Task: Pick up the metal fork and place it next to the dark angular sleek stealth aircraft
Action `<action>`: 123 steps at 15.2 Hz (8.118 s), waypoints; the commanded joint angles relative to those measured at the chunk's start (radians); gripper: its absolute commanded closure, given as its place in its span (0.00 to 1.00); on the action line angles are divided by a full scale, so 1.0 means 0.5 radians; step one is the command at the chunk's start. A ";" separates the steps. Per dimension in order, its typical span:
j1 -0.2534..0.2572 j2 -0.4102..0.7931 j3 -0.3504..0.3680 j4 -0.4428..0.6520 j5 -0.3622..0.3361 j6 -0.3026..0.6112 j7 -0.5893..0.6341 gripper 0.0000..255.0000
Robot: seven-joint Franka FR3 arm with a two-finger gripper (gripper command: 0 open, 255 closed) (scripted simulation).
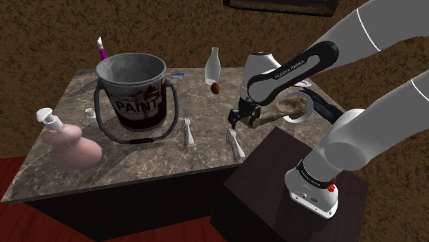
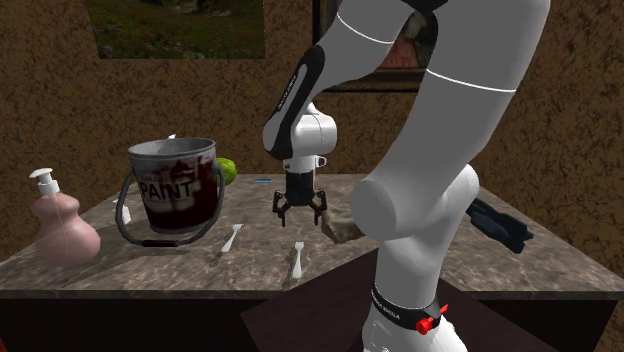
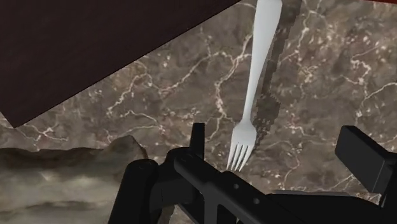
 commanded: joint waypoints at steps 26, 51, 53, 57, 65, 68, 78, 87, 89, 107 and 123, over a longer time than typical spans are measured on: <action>0.066 0.683 0.041 -0.018 0.254 0.648 -0.042 1.00; 0.031 -0.106 0.023 0.011 0.080 -0.167 0.126 1.00; 0.028 -0.163 0.021 0.028 0.072 -0.241 0.135 1.00; 0.023 -0.266 0.018 0.069 0.057 -0.386 0.150 1.00; -0.053 -0.369 -0.065 0.158 -0.021 -0.586 0.069 1.00; -0.153 -0.316 -0.179 0.206 -0.109 -0.592 -0.078 1.00; -0.413 0.009 -0.531 0.523 -0.303 -0.603 -0.559 1.00; -0.572 0.439 -0.782 0.993 -0.287 -0.654 -0.999 1.00; -0.609 0.549 -0.825 1.120 -0.259 -0.677 -1.097 1.00; -1.174 1.743 -0.928 2.760 0.120 -1.199 -1.797 1.00; -1.192 1.927 -0.881 2.614 0.186 -0.877 -1.824 1.00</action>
